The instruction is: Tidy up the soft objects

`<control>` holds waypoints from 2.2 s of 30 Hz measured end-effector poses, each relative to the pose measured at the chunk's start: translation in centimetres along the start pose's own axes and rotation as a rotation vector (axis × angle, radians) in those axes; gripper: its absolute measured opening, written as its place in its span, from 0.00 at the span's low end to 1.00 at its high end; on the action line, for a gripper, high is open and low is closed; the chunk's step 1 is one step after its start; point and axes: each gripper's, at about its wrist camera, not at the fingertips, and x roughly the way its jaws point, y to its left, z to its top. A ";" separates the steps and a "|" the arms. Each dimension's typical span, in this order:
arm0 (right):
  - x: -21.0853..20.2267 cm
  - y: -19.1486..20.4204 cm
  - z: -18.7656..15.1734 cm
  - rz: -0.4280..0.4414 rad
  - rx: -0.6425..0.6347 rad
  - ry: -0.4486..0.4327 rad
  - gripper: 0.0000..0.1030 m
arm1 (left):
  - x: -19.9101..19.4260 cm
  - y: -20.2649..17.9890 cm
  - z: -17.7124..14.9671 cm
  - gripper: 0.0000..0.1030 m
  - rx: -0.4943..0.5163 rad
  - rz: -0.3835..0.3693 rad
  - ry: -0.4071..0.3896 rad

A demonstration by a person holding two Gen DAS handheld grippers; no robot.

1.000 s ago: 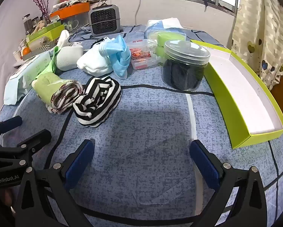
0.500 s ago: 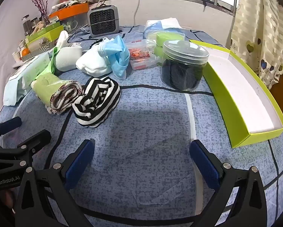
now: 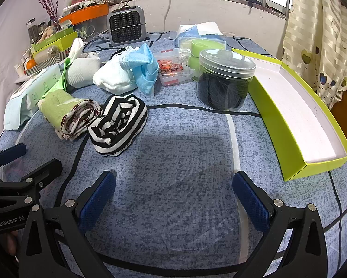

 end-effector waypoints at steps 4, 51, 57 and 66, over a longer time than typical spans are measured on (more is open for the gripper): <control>0.0 0.0 0.0 0.000 0.000 0.000 0.99 | 0.0 0.0 0.0 0.98 0.000 0.000 -0.001; 0.0 0.0 0.0 -0.001 -0.001 0.002 0.99 | -0.4 0.4 0.0 0.98 0.003 -0.002 0.001; 0.1 0.2 0.1 0.003 -0.003 0.009 0.99 | 0.1 0.5 0.4 0.98 0.008 -0.011 0.005; -0.3 0.0 1.0 0.052 -0.009 -0.009 0.99 | -0.2 1.9 0.9 0.98 -0.024 -0.079 0.014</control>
